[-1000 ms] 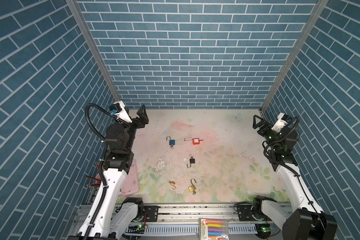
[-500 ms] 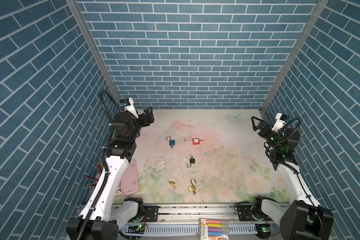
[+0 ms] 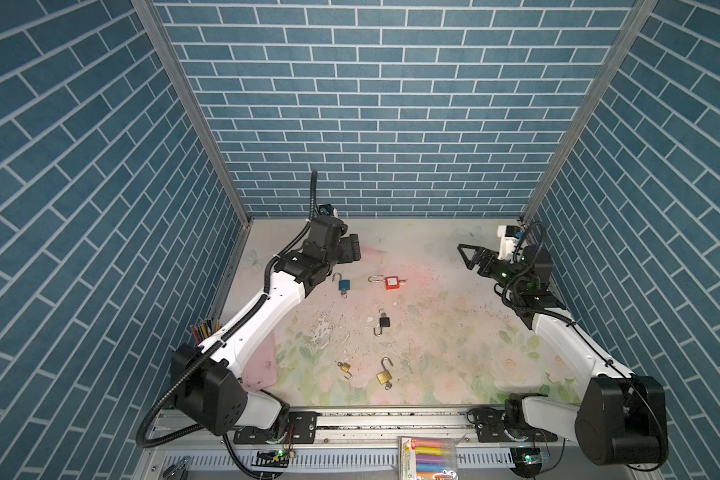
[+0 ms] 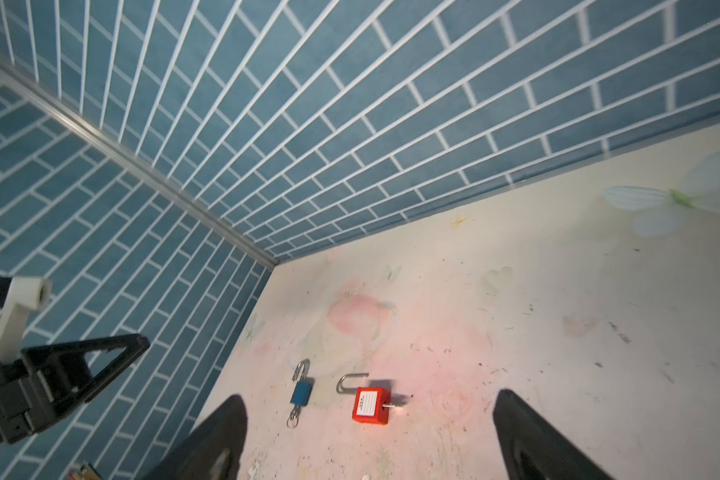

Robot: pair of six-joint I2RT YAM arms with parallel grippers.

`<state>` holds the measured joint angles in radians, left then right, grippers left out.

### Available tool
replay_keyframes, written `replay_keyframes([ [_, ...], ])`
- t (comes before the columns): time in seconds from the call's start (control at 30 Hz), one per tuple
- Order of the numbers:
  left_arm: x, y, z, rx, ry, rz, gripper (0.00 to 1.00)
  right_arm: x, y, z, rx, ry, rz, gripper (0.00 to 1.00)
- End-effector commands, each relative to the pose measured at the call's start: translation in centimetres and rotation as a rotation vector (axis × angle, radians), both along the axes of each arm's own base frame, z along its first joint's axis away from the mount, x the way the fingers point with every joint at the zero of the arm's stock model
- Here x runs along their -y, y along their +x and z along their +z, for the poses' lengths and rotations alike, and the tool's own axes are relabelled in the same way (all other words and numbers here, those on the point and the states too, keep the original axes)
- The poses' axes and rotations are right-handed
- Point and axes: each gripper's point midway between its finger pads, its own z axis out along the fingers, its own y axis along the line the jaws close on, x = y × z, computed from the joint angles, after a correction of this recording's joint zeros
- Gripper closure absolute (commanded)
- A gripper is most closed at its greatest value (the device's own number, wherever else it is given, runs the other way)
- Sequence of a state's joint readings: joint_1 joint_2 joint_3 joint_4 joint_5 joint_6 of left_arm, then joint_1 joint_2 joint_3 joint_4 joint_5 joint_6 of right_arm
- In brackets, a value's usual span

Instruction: Lock with the key

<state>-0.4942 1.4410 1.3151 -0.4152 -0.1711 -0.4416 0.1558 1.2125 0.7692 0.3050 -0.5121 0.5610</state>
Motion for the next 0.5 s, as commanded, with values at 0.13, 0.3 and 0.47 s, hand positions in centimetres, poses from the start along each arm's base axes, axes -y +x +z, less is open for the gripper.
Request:
replay_keyframes([
  [0.13, 0.2, -1.0, -4.3, -0.154, 0.139, 0.076, 0.14, -5.9, -2.0, -0.4, 0.188, -0.272, 0.051, 0.05],
  [0.3, 0.9, -1.4, -8.2, -0.258, 0.156, 0.060, 0.14, -8.3, -4.6, -0.8, 0.347, -0.290, 0.098, 0.03],
  [0.47, 1.6, -0.9, -11.0, -0.310, 0.161, 0.051, 0.14, -12.2, -6.2, -2.5, 0.265, -0.285, 0.299, 0.08],
])
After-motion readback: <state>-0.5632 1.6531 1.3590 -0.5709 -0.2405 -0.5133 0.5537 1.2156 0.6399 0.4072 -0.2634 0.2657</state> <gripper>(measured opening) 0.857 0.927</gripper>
